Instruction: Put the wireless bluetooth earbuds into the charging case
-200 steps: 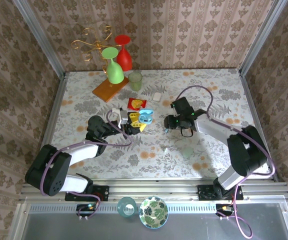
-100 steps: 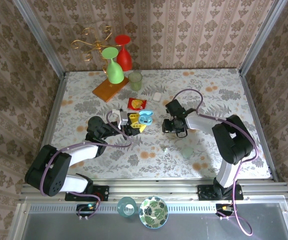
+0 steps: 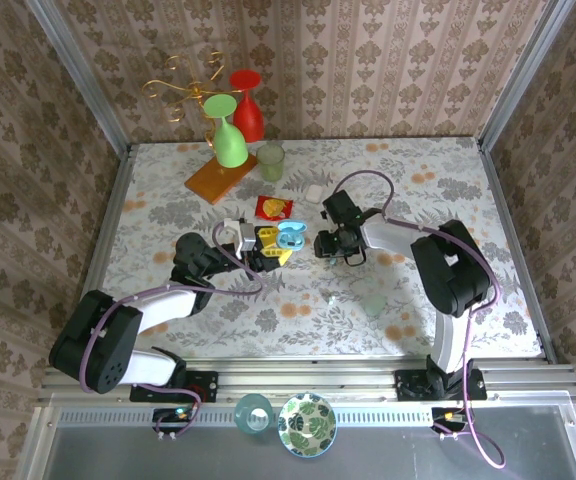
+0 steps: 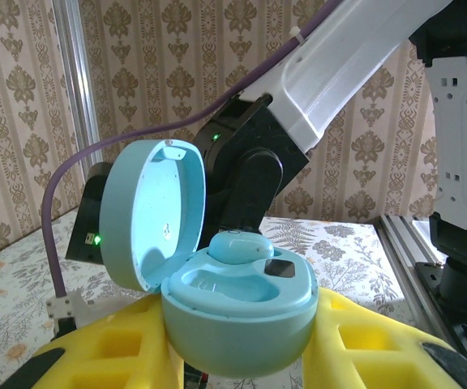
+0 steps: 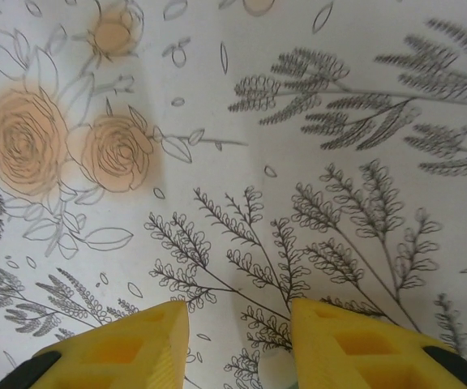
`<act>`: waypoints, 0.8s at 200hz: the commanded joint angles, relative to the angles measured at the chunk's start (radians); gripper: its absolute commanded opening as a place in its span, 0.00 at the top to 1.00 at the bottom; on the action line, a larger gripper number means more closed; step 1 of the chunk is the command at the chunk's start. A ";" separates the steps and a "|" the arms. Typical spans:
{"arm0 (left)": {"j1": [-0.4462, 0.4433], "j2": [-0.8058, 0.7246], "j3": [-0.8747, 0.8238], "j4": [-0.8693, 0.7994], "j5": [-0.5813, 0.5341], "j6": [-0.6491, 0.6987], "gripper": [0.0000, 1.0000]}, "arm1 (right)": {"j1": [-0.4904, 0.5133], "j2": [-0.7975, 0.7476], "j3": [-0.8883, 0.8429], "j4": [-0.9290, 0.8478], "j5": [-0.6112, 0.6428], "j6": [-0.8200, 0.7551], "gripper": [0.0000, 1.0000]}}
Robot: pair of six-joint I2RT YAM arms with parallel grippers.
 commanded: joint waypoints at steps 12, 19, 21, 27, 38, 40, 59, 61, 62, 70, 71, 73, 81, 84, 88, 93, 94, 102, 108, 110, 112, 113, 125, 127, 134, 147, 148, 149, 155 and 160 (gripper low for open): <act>0.010 -0.022 -0.011 0.041 0.013 0.004 0.74 | -0.004 0.011 -0.002 -0.016 -0.046 -0.016 0.62; 0.010 -0.022 -0.011 0.041 0.013 0.003 0.74 | -0.004 -0.001 -0.016 -0.014 -0.049 -0.016 0.62; 0.010 -0.022 -0.011 0.042 0.013 0.004 0.74 | -0.004 -0.004 -0.020 -0.015 -0.050 -0.016 0.62; 0.010 -0.021 -0.011 0.043 0.013 0.004 0.74 | -0.003 -0.013 -0.034 -0.015 -0.054 -0.016 0.62; 0.010 -0.022 -0.010 0.040 0.014 0.006 0.74 | -0.004 -0.033 -0.057 -0.015 -0.063 -0.014 0.62; 0.010 -0.021 -0.010 0.040 0.012 0.007 0.74 | -0.004 -0.036 -0.061 -0.016 -0.066 -0.015 0.62; 0.010 -0.018 -0.009 0.041 0.013 0.007 0.74 | -0.004 -0.069 -0.106 -0.004 -0.104 -0.003 0.62; 0.010 -0.018 -0.009 0.042 0.013 0.007 0.74 | -0.004 -0.073 -0.112 -0.002 -0.110 -0.002 0.62; 0.010 -0.018 -0.009 0.042 0.013 0.007 0.74 | -0.003 -0.075 -0.114 -0.001 -0.113 -0.001 0.63; 0.010 -0.017 -0.008 0.043 0.013 0.006 0.74 | -0.004 -0.086 -0.131 0.010 -0.127 0.010 0.63; 0.010 -0.016 -0.008 0.042 0.013 0.006 0.74 | -0.004 -0.087 -0.131 0.010 -0.129 0.010 0.63; 0.010 -0.015 -0.008 0.042 0.013 0.005 0.74 | -0.004 -0.092 -0.136 0.012 -0.132 0.012 0.63; 0.010 -0.015 -0.008 0.043 0.014 0.005 0.74 | -0.002 -0.106 -0.151 0.017 -0.137 0.019 0.63; 0.010 -0.015 -0.008 0.042 0.013 0.004 0.74 | -0.002 -0.110 -0.158 0.018 -0.138 0.021 0.63; 0.010 -0.015 -0.006 0.042 0.013 0.004 0.74 | -0.002 -0.118 -0.165 0.021 -0.140 0.024 0.63; 0.009 -0.014 -0.006 0.042 0.013 0.004 0.74 | -0.002 -0.127 -0.176 0.023 -0.142 0.028 0.63; 0.009 -0.014 -0.006 0.041 0.013 0.004 0.74 | -0.002 -0.130 -0.177 0.024 -0.142 0.029 0.63; 0.010 -0.013 -0.005 0.043 0.014 0.004 0.74 | 0.000 -0.142 -0.191 0.025 -0.144 0.039 0.63; 0.010 -0.012 -0.004 0.041 0.015 0.003 0.74 | -0.001 -0.153 -0.200 0.026 -0.148 0.043 0.63; 0.009 -0.012 -0.003 0.043 0.017 0.002 0.74 | -0.001 -0.157 -0.202 0.026 -0.149 0.045 0.63; 0.010 -0.011 -0.003 0.043 0.017 0.001 0.74 | 0.001 -0.160 -0.204 0.024 -0.149 0.046 0.63; 0.010 -0.011 -0.003 0.043 0.016 0.002 0.74 | 0.002 -0.162 -0.206 0.024 -0.149 0.046 0.63; 0.010 -0.010 0.000 0.043 0.018 -0.001 0.74 | 0.007 -0.190 -0.217 0.018 -0.146 0.046 0.61; 0.009 -0.009 0.000 0.042 0.020 -0.002 0.74 | 0.007 -0.195 -0.219 0.018 -0.144 0.045 0.61; 0.010 -0.009 0.002 0.043 0.020 -0.001 0.74 | 0.010 -0.211 -0.221 0.014 -0.135 0.039 0.60; 0.010 -0.009 0.004 0.041 0.020 -0.001 0.74 | 0.013 -0.239 -0.219 -0.002 -0.103 0.014 0.58; 0.010 -0.009 0.004 0.041 0.019 -0.001 0.74 | 0.014 -0.241 -0.220 -0.003 -0.099 0.009 0.58; 0.010 -0.009 0.005 0.041 0.020 -0.001 0.74 | 0.014 -0.243 -0.219 -0.005 -0.096 0.005 0.58; 0.010 -0.008 0.005 0.040 0.020 -0.002 0.74 | 0.017 -0.247 -0.213 -0.015 -0.074 -0.017 0.58; 0.010 -0.008 0.005 0.041 0.021 -0.001 0.74 | 0.017 -0.248 -0.207 -0.021 -0.056 -0.033 0.57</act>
